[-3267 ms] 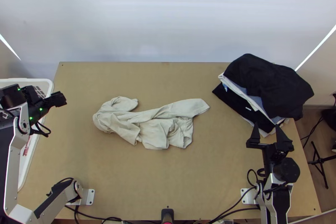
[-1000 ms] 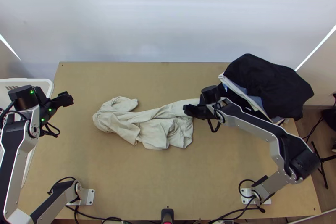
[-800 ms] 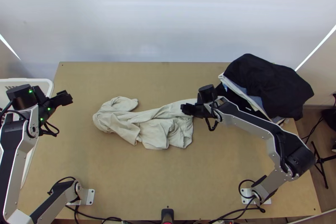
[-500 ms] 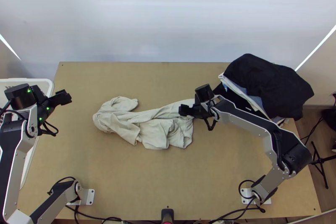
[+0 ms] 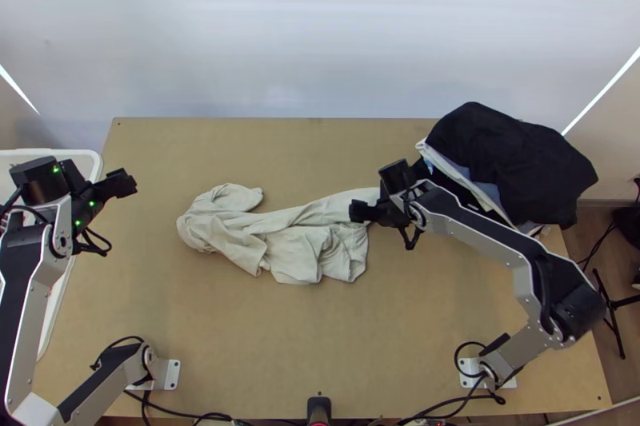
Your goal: Fold the t-shirt
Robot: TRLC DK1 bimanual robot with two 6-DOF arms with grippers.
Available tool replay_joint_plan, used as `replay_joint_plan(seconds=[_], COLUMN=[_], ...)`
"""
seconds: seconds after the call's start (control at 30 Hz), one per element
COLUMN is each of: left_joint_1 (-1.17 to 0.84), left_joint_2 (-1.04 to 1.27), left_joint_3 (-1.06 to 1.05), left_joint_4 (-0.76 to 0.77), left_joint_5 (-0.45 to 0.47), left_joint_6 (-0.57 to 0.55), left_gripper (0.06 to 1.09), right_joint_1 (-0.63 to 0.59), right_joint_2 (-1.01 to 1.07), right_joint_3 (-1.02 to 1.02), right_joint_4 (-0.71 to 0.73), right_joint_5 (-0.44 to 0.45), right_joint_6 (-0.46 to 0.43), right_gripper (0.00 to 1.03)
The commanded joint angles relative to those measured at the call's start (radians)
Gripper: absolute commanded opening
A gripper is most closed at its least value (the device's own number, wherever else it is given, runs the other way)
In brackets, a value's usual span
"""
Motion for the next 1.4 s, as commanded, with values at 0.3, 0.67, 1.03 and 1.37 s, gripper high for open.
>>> replay_joint_plan(seconds=[0.3, 0.67, 1.03, 1.37], left_joint_1=[0.003, 0.003, 0.026, 0.015], left_joint_2=[0.016, 0.011, 0.002, 0.014], left_joint_3=[0.019, -0.004, -0.010, -0.015], left_joint_4=[0.001, 0.001, -0.001, 0.013], left_joint_5=[-0.001, 0.001, -0.001, 0.001], left_joint_6=[0.012, 0.009, 0.027, 0.021], left_gripper=[1.05, 1.05, 1.05, 1.05], right_joint_1=[0.025, 0.013, 0.012, 0.056], right_joint_2=[0.100, 0.074, 0.062, 0.046], right_joint_3=[0.059, 0.122, 0.125, 0.113], right_joint_4=[0.162, 0.286, 0.196, 0.039], right_joint_5=[0.092, 0.207, 0.212, 0.210], right_joint_6=[0.003, -0.014, 0.018, -0.011], right_gripper=[0.03, 0.03, 0.72, 0.71])
